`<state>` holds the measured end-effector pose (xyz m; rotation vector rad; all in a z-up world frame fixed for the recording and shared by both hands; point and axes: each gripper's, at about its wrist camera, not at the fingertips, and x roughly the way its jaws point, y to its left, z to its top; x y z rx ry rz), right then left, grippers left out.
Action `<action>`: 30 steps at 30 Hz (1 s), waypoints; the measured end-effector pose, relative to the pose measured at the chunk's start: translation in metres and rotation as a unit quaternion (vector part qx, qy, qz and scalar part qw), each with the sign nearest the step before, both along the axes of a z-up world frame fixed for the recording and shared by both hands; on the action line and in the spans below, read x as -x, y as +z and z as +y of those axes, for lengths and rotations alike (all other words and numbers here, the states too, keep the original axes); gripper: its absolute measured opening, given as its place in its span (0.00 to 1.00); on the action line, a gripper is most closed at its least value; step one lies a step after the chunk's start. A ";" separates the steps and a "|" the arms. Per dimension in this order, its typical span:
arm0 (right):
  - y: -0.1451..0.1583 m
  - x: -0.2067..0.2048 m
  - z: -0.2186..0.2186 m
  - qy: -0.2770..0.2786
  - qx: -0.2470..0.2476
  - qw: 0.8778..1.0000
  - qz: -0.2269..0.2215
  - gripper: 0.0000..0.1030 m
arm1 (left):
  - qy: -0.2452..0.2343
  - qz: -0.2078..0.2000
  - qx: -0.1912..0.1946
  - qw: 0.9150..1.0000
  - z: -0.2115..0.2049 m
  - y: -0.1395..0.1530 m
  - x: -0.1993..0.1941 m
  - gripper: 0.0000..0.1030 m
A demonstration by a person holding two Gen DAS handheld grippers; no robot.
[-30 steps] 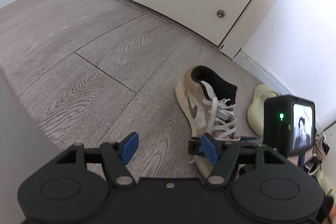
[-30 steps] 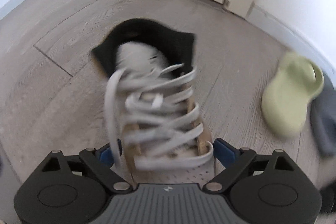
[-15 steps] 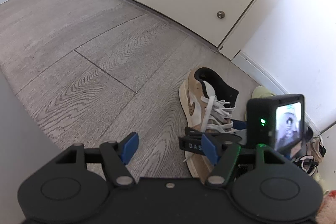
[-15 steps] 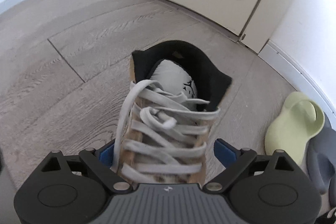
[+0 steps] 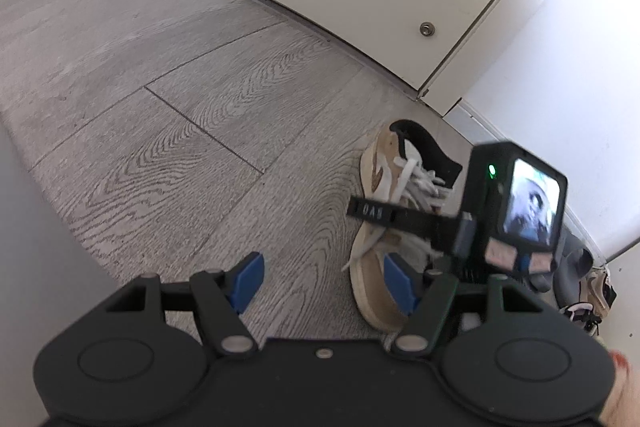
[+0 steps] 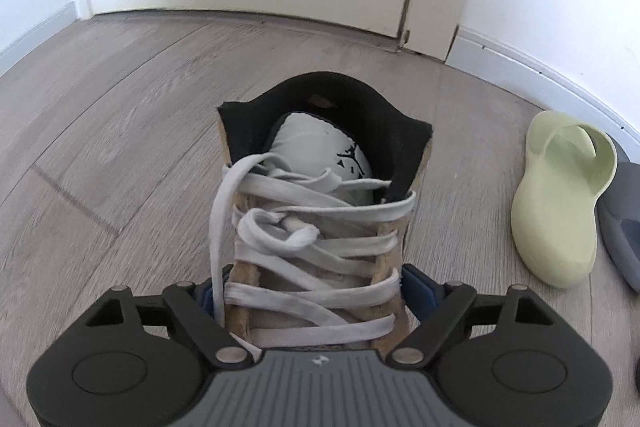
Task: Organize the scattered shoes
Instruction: 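Set the tan sneaker down by the door while the right gripper straightens it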
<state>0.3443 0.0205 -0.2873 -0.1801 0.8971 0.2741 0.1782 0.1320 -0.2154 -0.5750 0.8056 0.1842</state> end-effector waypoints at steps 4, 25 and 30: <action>-0.001 -0.024 -0.002 -0.024 -0.024 0.999 0.016 0.84 | 0.002 0.003 -0.001 1.000 0.001 -0.001 -0.001 0.65; -0.001 0.086 -0.036 0.026 0.010 0.999 -0.016 0.74 | 0.002 0.000 0.007 1.000 0.003 -0.002 0.000 0.65; -0.001 0.092 -0.034 0.018 -0.013 1.000 -0.015 0.67 | 0.003 0.000 0.007 1.000 0.004 -0.002 0.000 0.65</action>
